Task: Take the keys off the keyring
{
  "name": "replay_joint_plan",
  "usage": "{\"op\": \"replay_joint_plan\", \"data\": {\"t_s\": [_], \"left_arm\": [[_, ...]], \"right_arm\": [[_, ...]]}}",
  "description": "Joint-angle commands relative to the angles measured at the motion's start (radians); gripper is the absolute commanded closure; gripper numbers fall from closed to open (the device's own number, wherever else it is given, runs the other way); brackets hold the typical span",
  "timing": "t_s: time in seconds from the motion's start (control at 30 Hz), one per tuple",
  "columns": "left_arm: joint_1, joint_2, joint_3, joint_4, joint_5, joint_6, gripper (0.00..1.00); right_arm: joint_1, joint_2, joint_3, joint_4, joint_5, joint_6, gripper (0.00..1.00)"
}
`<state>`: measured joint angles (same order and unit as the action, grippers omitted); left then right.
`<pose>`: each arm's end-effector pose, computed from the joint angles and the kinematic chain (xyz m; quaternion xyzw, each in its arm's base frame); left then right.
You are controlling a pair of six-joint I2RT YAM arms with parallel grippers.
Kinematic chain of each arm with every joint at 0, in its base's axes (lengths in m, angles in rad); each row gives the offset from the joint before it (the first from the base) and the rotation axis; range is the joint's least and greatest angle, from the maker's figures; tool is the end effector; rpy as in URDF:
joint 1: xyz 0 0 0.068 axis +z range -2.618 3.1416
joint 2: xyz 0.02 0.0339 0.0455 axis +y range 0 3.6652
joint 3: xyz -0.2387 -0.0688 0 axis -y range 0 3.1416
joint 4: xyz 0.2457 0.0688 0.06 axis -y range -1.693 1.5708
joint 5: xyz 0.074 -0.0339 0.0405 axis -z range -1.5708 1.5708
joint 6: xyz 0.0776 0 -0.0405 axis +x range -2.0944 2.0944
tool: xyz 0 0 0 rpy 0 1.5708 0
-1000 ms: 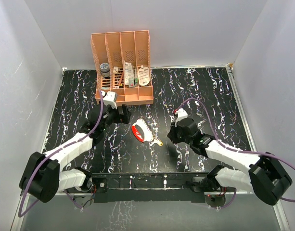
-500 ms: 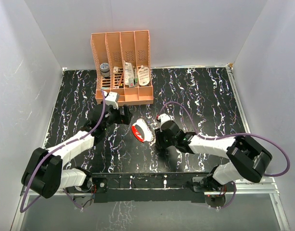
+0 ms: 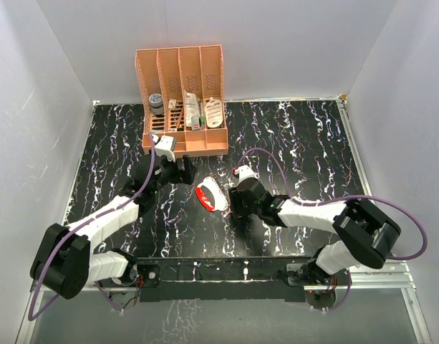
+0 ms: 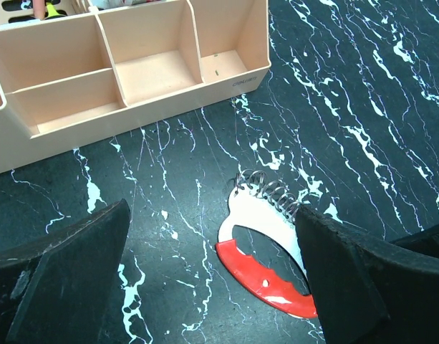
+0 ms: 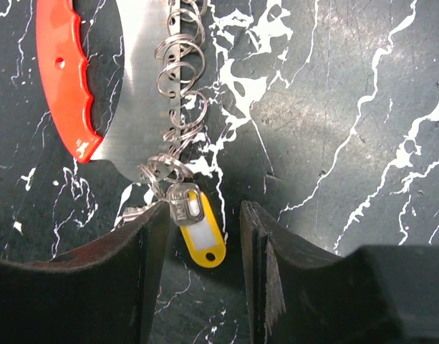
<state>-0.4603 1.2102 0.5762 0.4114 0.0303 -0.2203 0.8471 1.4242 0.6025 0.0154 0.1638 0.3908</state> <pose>0.2830 -0.1430 0.2062 0.1029 0.7744 -0.2195 0.5844 0.2085 0.2169 0.1019 -0.1794 0.9077 0.1539 0.3468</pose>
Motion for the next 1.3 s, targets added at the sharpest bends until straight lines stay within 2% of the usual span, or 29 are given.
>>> {"op": "replay_joint_plan", "data": {"t_s": [0.0,0.47,0.67,0.87,1.27], "left_arm": [[0.002,-0.031,0.022,0.004,0.011,0.006,0.01],[0.002,-0.049,0.020,0.004,-0.008,0.007,0.01],[0.002,-0.065,0.016,0.002,-0.024,0.010,0.01],[0.002,-0.065,0.016,0.011,-0.019,0.013,0.01],[0.002,-0.054,0.017,0.017,-0.010,0.012,0.01]], "right_arm": [[0.004,0.040,0.060,0.064,0.043,-0.008,0.57],[0.004,0.139,0.124,-0.020,-0.012,0.010,0.63],[0.006,0.156,0.151,-0.158,-0.018,0.025,0.76],[0.017,0.086,0.106,-0.218,-0.018,0.040,0.68],[0.019,0.098,0.106,-0.187,-0.006,0.044,0.73]]}}
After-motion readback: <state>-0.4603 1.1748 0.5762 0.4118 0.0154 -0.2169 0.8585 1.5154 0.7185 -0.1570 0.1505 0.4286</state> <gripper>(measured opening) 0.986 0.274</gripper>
